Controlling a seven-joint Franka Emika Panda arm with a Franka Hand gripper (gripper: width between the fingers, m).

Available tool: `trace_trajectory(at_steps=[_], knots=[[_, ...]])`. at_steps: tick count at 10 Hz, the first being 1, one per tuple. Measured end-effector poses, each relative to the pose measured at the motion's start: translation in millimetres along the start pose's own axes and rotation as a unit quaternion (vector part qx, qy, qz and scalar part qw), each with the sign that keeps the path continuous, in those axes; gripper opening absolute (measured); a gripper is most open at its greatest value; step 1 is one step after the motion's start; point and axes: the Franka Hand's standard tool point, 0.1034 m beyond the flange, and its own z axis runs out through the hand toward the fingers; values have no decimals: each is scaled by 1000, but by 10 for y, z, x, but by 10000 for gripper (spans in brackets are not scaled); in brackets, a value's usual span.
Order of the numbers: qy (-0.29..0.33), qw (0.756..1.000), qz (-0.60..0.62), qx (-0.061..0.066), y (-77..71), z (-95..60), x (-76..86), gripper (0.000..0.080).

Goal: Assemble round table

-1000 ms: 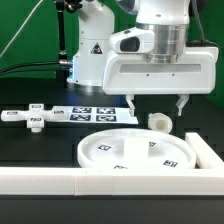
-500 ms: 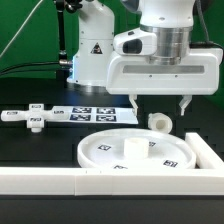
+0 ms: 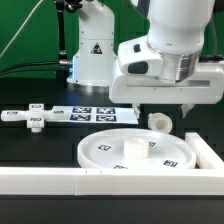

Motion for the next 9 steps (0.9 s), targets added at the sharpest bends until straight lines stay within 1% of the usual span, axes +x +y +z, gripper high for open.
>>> trace_trajectory(at_steps=[1, 3, 4, 5, 6, 8, 9], knots=[[-37, 999, 0, -3, 10, 18, -40, 649], [-94, 996, -1, -7, 4, 60, -45, 649], [-135, 991, -1, -11, 2, 77, -91, 649], [-174, 985, -2, -15, -14, 98, -95, 649], [-199, 980, -2, -16, -21, 128, -75, 649], [-261, 965, -1, -12, -37, 222, -102, 649], [-279, 960, -2, -12, -40, 279, -90, 649]])
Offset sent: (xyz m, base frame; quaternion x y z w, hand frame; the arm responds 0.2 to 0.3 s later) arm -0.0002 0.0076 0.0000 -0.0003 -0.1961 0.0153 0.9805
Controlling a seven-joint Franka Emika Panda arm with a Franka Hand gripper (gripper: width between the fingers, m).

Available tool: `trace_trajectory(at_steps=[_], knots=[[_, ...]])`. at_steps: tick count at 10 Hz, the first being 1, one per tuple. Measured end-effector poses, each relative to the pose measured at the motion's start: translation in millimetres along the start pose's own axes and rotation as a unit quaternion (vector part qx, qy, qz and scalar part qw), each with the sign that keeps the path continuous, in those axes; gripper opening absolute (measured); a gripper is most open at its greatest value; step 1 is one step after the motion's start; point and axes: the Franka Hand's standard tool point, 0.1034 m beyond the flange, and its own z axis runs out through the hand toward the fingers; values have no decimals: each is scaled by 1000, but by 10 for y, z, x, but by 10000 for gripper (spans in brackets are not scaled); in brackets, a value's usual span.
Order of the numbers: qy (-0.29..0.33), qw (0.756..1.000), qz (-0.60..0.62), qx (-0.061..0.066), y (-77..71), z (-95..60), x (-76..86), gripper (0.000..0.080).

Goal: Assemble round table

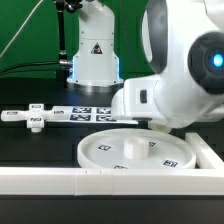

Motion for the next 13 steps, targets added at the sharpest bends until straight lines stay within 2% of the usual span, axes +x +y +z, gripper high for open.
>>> trace_trajectory(at_steps=[2, 5, 7, 9, 11, 13], knots=[[22, 1000, -3, 1, -36, 32, 95, 649], [18, 1000, -4, 0, -35, 118, 108, 649], [19, 1000, -4, 0, -36, 115, 110, 406], [19, 1000, -5, 0, -37, 110, 108, 406], [21, 1000, -22, -5, -26, 27, 33, 406], [11, 999, -41, -4, 56, -210, -220, 406]])
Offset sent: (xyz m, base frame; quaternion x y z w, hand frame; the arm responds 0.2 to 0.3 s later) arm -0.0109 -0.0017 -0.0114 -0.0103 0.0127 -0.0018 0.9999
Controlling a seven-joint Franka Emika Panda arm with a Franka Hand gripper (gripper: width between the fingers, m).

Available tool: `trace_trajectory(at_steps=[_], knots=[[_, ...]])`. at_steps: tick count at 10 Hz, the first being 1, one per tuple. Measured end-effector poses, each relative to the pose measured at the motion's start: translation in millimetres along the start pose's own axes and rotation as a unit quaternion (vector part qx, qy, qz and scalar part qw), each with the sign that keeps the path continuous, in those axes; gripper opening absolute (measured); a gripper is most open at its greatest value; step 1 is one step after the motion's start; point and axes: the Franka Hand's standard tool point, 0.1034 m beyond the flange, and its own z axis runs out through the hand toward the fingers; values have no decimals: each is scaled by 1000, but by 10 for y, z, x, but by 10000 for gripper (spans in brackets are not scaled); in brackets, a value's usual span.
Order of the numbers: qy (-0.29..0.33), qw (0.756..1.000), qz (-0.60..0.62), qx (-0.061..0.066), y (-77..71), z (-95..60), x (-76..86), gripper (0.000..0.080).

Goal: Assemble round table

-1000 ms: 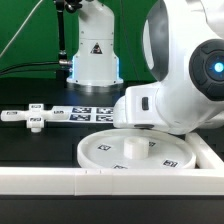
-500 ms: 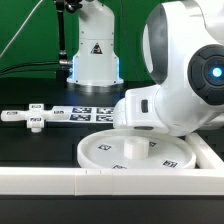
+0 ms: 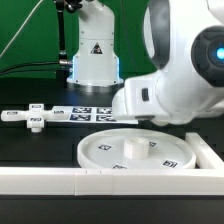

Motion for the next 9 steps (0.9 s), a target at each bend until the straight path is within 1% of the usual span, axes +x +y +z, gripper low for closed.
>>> trace_trajectory(at_steps=[1, 2, 3, 5, 6, 7, 8, 9], knots=[[2, 1000, -10, 2, 38, -149, -85, 406], [13, 1000, -25, 3, 60, -249, -98, 407], [18, 999, -33, 3, 67, -298, -107, 407], [21, 999, -34, 3, 58, -287, -83, 407], [32, 999, -34, 3, 56, -306, -47, 407], [47, 998, -35, 3, 60, -346, -26, 407], [41, 998, -51, 5, 117, -391, -78, 407], [60, 996, -58, 7, 164, -510, -80, 407]])
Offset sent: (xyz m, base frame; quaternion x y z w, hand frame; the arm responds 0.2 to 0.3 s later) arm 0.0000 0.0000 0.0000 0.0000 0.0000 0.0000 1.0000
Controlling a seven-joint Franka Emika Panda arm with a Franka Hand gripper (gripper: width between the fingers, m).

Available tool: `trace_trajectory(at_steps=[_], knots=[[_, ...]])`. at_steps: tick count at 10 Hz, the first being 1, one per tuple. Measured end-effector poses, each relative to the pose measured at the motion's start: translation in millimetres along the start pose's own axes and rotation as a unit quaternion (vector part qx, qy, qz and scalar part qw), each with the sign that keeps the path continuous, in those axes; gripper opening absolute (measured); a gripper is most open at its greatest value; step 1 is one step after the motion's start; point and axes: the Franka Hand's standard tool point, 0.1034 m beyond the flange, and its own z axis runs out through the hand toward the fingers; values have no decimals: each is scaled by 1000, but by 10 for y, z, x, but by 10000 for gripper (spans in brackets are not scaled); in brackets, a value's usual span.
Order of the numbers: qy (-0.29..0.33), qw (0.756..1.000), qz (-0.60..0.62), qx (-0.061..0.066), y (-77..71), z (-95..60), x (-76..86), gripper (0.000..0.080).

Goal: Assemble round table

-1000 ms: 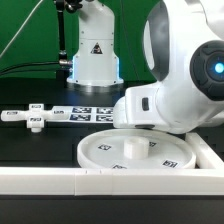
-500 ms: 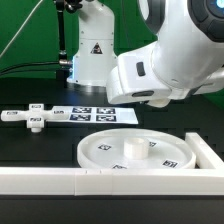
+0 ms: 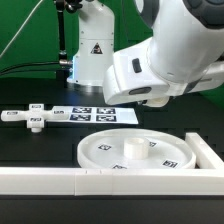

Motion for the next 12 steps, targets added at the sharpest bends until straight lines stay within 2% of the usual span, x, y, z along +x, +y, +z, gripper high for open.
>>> trace_trajectory(at_steps=[1, 2, 4, 5, 7, 9, 12], knots=[[26, 1000, -2, -2, 26, -146, -15, 407], [70, 998, -2, -7, 14, -235, 37, 407], [135, 991, 0, -14, 25, -244, 59, 409], [184, 983, 2, -20, 37, -303, 121, 409], [237, 971, -12, -30, 87, -409, 69, 409], [302, 952, -18, -39, 157, -713, -22, 409], [408, 911, -14, -52, 203, -761, 60, 409]])
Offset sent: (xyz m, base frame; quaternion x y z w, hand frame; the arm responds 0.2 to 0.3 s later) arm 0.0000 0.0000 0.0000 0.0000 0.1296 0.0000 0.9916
